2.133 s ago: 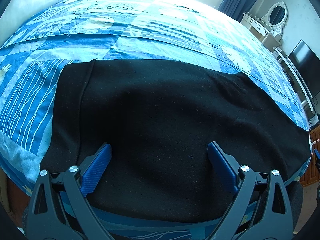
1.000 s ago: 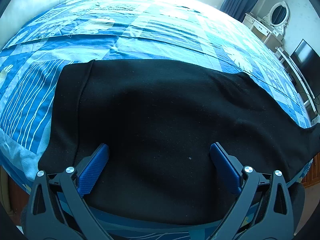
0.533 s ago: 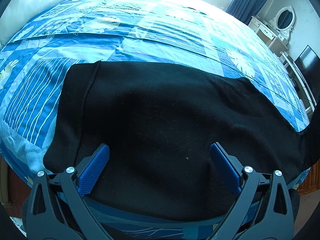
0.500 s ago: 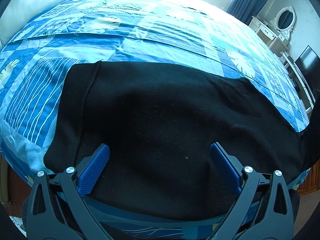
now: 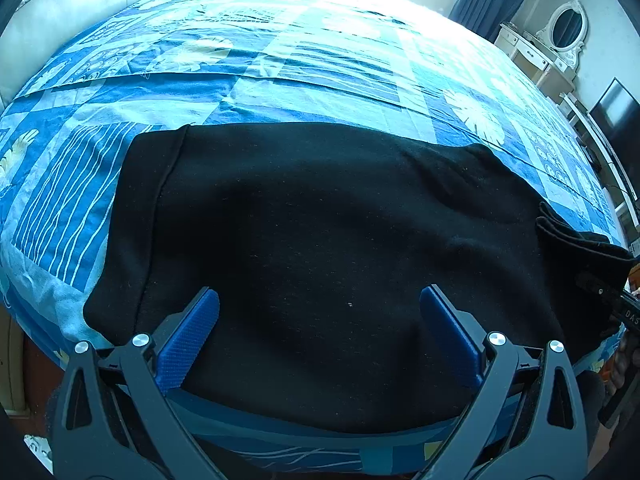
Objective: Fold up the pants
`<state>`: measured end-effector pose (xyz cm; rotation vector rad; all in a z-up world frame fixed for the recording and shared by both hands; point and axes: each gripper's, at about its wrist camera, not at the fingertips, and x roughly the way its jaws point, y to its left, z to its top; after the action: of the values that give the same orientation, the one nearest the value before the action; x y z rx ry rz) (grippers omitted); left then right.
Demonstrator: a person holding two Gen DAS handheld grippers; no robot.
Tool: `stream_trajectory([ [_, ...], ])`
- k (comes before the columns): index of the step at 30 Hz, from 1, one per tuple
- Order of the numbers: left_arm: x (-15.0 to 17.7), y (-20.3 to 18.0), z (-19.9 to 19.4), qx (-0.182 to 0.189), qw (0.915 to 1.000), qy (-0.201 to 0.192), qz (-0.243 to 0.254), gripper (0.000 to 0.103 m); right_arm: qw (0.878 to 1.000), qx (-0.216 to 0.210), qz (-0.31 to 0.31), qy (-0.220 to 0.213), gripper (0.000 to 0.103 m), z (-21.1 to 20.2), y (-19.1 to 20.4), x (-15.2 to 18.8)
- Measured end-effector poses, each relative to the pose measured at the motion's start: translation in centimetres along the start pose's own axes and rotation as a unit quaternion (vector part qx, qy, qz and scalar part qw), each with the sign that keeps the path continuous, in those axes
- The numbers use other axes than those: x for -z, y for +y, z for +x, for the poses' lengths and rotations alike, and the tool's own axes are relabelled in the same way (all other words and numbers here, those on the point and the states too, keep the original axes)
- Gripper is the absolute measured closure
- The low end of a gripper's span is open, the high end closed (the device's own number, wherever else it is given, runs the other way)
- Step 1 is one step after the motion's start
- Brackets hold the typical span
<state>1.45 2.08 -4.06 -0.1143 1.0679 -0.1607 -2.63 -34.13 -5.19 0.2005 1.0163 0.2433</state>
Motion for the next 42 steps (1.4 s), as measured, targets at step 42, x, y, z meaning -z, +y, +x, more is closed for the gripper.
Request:
stream_trajectory([
  [42, 0.3, 0.2, 0.8, -0.007, 1.0000, 0.005, 0.004, 0.003, 0.988, -0.123, 0.055, -0.075, 0.044, -9.4, -3.7, -1.9],
])
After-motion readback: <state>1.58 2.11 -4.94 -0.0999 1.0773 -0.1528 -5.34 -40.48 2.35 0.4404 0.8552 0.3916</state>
